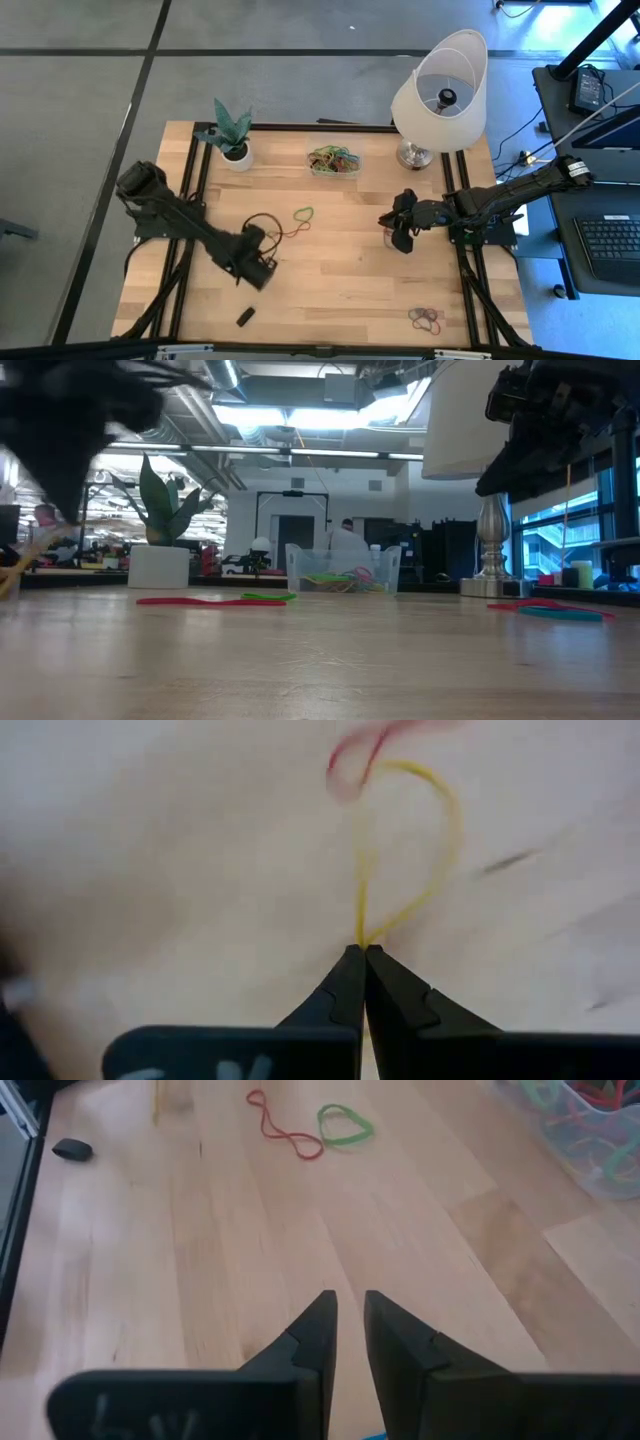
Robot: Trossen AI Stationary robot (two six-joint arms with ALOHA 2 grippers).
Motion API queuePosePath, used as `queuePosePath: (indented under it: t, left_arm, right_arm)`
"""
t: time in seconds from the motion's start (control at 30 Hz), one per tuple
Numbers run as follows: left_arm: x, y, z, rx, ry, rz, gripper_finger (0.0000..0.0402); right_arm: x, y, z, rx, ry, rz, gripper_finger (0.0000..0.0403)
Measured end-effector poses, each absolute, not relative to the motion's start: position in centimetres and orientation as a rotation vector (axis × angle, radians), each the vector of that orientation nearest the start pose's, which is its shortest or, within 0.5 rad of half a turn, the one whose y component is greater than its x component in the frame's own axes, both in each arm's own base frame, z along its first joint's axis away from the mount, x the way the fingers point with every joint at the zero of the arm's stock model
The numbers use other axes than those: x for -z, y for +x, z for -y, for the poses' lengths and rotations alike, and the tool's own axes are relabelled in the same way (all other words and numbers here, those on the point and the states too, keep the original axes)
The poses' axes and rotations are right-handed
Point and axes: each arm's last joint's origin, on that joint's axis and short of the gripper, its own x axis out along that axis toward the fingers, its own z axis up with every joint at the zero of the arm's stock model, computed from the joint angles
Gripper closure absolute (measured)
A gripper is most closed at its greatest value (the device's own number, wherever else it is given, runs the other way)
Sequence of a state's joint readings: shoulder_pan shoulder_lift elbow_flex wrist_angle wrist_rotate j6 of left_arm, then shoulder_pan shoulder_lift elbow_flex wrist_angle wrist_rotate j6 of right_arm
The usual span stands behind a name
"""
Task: Pick and place rubber bands into bin
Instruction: Put the yellow rubber band into the transparent bin
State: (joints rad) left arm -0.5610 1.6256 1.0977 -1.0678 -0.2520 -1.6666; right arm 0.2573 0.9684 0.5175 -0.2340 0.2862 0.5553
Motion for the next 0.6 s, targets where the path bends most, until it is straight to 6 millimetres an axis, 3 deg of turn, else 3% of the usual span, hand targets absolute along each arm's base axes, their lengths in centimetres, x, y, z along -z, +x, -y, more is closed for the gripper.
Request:
queuePosePath:
  t: [0.23,0.6]
  left_arm:
    - [-22.8,25.0,8.0,-0.869,-0.595,-1.092,0.04]
    - [-27.1,28.1,-4.0,-0.694,-0.375,-0.907,0.04]
  right_arm:
    - [-20.8,18.7,-4.1,0.215,0.369,-0.628,0.0344]
    - [-20.8,18.7,-3.9,0.291,0.362,-0.597,0.0344]
